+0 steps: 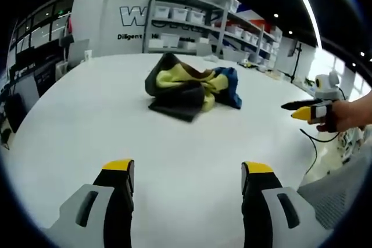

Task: Fold the garment on the visible template until the final outline fits inside the template.

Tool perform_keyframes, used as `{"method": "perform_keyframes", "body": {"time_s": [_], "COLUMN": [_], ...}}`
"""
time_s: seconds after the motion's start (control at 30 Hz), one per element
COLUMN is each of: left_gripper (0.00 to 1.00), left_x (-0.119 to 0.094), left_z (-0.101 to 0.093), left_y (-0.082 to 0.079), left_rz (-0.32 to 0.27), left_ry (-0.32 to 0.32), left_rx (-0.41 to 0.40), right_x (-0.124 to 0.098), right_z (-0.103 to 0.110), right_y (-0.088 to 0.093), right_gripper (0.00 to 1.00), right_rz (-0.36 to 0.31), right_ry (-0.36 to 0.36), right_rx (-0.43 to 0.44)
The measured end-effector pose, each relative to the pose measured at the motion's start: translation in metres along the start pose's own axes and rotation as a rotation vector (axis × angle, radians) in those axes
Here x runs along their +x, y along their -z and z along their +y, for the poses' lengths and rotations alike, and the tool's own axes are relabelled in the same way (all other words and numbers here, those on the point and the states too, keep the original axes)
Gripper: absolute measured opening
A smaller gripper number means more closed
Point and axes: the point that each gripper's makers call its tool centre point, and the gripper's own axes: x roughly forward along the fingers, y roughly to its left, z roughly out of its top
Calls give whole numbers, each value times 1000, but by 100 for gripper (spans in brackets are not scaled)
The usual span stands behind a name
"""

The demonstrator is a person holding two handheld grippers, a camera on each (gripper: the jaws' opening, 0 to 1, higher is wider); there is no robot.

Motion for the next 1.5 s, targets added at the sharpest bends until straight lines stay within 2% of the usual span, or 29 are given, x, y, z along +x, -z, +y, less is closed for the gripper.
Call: {"method": "perform_keyframes", "body": {"time_s": [0.23,0.67,1.33,1.5], "left_gripper": [72,68,60,58], "left_x": [8,25,63,73], "left_z": [0,4,23,37], "left_y": [-4,-21,-58,-76], "left_rz": [10,13,-1,-37], "left_ry": [13,34,92,100], "left_rx": [1,15,30,-23], "right_x": [4,14,53,67], "right_z": [-4,-8,-27,-32], "right_y": [-2,-14,-59,-76], "right_gripper": [86,82,76,75], "right_rz": [7,12,6,1], "right_ry": [1,-4,-22,-29], "right_rx": [-1,-9,-35,-49]}}
